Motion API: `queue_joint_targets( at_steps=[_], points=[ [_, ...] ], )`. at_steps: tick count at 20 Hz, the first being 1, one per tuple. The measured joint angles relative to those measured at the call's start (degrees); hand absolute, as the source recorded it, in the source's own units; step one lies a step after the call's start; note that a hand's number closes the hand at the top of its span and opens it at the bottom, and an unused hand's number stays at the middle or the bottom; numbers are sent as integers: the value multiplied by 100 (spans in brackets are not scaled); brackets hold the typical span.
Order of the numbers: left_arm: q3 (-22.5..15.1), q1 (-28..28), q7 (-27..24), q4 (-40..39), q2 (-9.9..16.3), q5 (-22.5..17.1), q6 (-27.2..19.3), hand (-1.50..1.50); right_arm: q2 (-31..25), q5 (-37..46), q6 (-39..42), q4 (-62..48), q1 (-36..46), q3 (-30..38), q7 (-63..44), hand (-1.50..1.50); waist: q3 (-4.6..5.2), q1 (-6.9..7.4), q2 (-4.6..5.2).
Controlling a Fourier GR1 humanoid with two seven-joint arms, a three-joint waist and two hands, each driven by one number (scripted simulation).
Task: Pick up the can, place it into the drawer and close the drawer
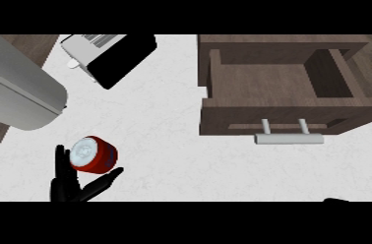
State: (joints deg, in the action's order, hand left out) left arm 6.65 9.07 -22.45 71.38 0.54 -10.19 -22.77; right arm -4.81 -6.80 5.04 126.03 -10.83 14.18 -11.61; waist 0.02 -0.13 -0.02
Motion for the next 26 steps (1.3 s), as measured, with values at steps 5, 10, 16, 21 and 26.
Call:
queue_joint_targets(
  at_steps=[5,10,16,21,26],
  points=[
    [286,-365,-345,-742,73,-220,145,-150,21,-43,114,169,-65,89,-90,-150,-1,-4,0],
    [485,-774,-584,-1329,194,-318,263,-150,17,-126,216,91,13,225,-113,-150,-1,-4,0],
    [627,-1255,-964,-2100,383,-415,659,-150,39,-140,258,126,59,293,-196,-150,-5,-8,-4],
    [617,-1655,-1091,-2664,580,-425,1122,150,17,3,144,23,354,269,-285,-150,-8,-7,-3],
    [590,-2039,-1143,-2949,581,-478,1392,150,-48,8,93,7,504,324,-429,-150,-9,-10,-3]
  ],
)
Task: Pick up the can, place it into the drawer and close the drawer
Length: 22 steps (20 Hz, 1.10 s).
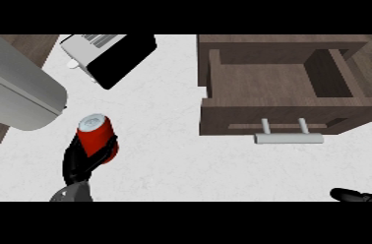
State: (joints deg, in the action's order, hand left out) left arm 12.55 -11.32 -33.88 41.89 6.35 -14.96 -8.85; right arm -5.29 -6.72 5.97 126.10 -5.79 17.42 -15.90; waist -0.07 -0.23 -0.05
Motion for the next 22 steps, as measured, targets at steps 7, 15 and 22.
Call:
queue_joint_targets(
  at_steps=[7,15,22],
  points=[
    [32,-344,-420,-485,-9,-39,276,150,4,2,12,140,-13,67,-4,-150,7,-8,7],
    [-348,-1330,-48,-818,-86,192,618,150,-16,-34,27,240,5,82,-121,-150,13,-86,26],
    [-490,-2261,172,-1151,-292,308,756,150,-18,50,-7,307,3,108,-143,-150,11,-62,18]
  ],
)
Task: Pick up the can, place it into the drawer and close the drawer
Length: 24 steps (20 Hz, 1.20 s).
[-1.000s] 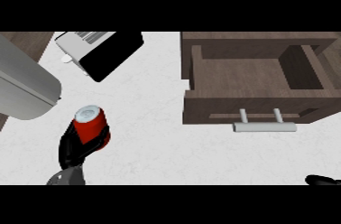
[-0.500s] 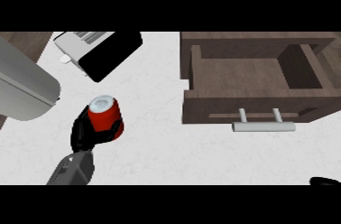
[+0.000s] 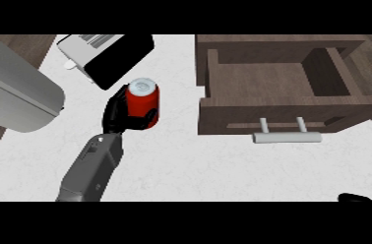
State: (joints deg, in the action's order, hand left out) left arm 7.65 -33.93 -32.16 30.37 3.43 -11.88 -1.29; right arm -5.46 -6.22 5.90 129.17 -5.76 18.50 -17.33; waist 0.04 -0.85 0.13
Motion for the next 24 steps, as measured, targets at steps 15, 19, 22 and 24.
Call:
queue_joint_targets(
  at_steps=[15,19,22,24],
  points=[
    [-810,-998,2577,2202,-297,196,-811,150,-55,100,-48,-69,124,93,-21,-150,-7,79,-32],
    [-1042,-1438,3231,2575,-303,110,-1161,150,-59,191,-106,-45,219,11,-143,-150,-5,61,-28],
    [-1175,-1892,3624,2617,-323,131,-1424,150,-84,143,-83,-62,245,44,-120,-150,-6,37,-21],
    [-1362,-2186,3894,2670,-331,105,-1668,150,-37,179,-87,-94,206,20,-57,-150,-6,21,-21]
  ],
)
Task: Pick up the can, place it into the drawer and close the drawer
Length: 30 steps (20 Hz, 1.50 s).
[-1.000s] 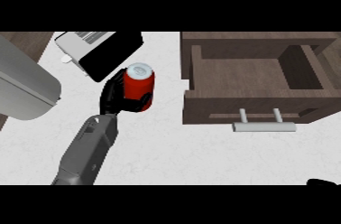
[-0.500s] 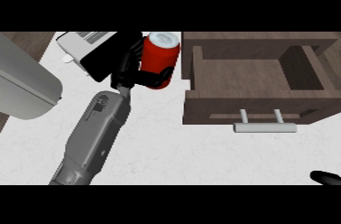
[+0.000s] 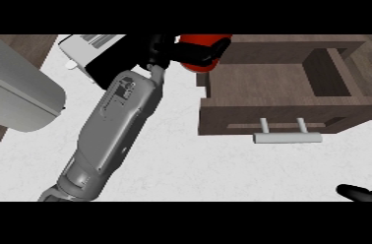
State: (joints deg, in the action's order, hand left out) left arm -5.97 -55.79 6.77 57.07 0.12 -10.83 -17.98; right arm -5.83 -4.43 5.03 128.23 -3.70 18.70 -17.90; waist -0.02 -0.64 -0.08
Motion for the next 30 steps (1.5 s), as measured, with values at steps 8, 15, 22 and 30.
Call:
queue_joint_targets(
  at_steps=[8,15,22,30],
  points=[
    [-123,-1333,457,-801,-10,-149,-427,150,-5,-42,-11,77,31,31,-6,-150,-2,-69,21],
    [-265,-2364,508,-1841,-12,-462,-637,150,-44,-46,-43,115,140,12,-109,-150,-5,-169,48],
    [-616,-3003,391,-2646,-11,-895,-838,150,-63,-49,-85,224,276,-91,-300,-150,-8,-283,76],
    [-937,-3454,122,-3411,-11,-1208,-1279,-150,-98,9,-47,202,353,-201,-319,-150,-16,-456,127]
  ],
)
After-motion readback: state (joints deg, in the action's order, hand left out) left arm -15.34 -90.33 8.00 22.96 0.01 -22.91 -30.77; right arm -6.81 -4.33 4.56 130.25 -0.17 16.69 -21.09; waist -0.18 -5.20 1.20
